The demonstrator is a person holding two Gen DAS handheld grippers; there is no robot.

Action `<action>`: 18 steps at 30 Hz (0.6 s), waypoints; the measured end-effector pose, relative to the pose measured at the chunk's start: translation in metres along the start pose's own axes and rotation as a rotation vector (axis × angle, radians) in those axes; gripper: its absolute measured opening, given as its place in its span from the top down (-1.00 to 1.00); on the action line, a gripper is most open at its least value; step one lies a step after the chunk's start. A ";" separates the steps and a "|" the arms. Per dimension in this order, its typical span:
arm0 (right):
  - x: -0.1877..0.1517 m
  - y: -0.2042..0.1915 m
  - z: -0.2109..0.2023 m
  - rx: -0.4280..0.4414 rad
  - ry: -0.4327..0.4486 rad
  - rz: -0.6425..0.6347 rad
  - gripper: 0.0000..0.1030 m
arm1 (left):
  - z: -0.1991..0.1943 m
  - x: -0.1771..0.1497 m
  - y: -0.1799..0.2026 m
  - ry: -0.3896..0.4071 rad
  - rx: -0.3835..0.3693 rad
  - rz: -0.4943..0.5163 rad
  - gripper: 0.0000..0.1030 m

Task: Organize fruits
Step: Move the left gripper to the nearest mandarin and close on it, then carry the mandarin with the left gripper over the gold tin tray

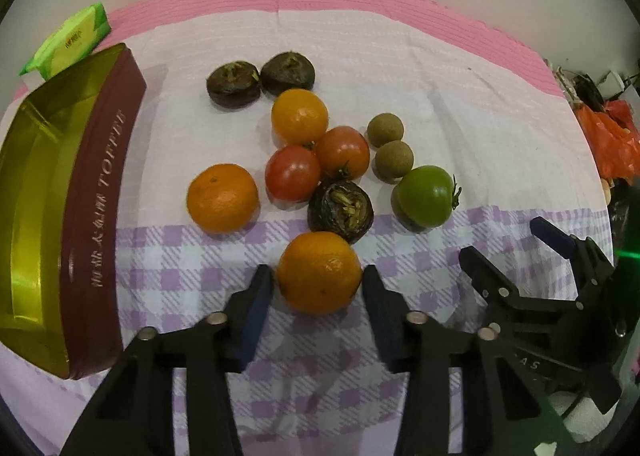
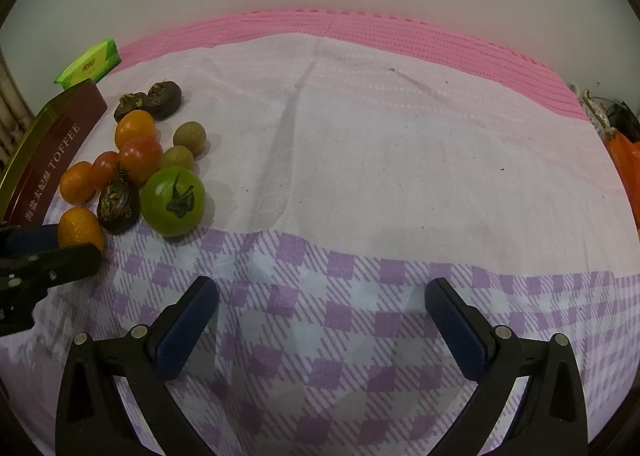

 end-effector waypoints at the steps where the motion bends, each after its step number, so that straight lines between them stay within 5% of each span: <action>1: 0.000 -0.001 0.000 0.000 -0.003 0.000 -1.00 | 0.001 0.000 -0.001 -0.003 -0.001 -0.004 0.23; 18: 0.001 -0.002 -0.001 -0.001 0.007 -0.001 -1.00 | -0.026 -0.010 -0.007 0.043 -0.023 -0.001 0.29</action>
Point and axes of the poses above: each gripper's, at about its wrist camera, not at the fingertips, and z roughly the way its jaws point, y to its right, x to its top, the point moved 5 cm from there along z, roughly the way its jaws point, and after that the axes turned 11 degrees about -y, right-handed, at the moved point
